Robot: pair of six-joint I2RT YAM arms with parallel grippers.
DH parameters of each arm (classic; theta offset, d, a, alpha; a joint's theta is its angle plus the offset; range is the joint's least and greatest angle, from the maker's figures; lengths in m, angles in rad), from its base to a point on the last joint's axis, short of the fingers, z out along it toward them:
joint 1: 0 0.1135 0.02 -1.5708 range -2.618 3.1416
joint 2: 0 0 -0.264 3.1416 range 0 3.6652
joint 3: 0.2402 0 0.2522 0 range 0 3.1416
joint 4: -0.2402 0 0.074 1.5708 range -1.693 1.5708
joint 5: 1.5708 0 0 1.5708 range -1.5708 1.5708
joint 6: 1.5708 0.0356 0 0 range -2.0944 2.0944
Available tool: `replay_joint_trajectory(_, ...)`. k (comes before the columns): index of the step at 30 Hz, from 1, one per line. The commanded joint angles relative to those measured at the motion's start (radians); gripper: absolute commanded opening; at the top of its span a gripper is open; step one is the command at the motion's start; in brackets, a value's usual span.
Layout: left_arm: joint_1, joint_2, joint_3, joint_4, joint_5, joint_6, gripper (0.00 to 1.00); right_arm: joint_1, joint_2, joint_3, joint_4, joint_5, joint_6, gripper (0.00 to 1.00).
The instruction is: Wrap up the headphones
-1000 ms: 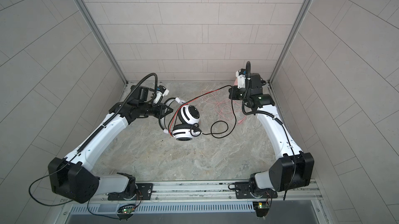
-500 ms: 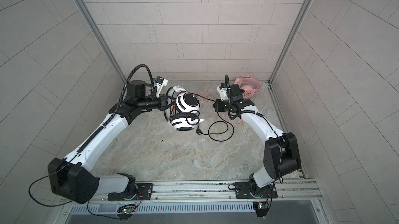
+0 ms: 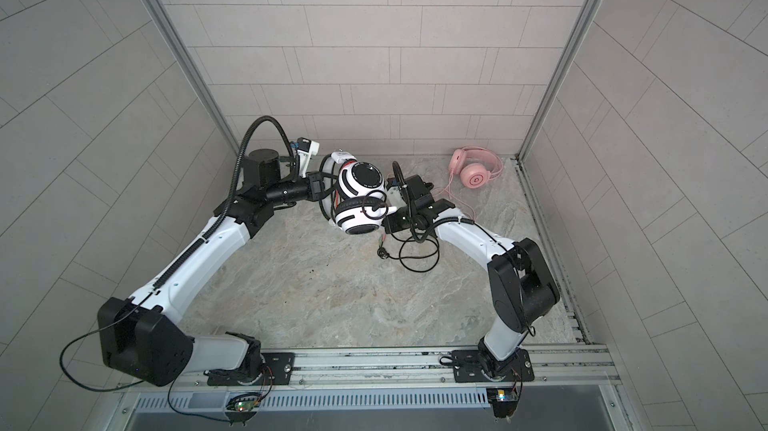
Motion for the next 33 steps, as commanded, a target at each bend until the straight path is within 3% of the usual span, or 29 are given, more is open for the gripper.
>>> replay_joint_trajectory(1, 0.004, -0.03, 0.065, 0.06, -0.068, -0.086, 0.0, 0.005, 0.032, -0.029, 0.057, -0.039, 0.034, 0.02)
replay_joint_trajectory(6, 0.004, -0.065, 0.081, -0.015, -0.126, -0.075, 0.0, 0.007, 0.075, -0.034, 0.065, -0.018, 0.011, 0.1)
replay_joint_trajectory(18, 0.005, -0.112, -0.017, -0.083, -0.129, -0.031, 0.0, 0.012, 0.203, -0.054, 0.135, -0.083, 0.024, 0.25)
replay_joint_trajectory(30, 0.066, -0.13, -0.02, -0.115, -0.178, -0.039, 0.0, 0.007, 0.201, -0.076, 0.072, -0.01, -0.055, 0.27)
replay_joint_trajectory(33, 0.096, -0.131, -0.038, -0.081, -0.134, -0.061, 0.0, -0.005, 0.201, -0.077, 0.064, -0.012, -0.064, 0.28)
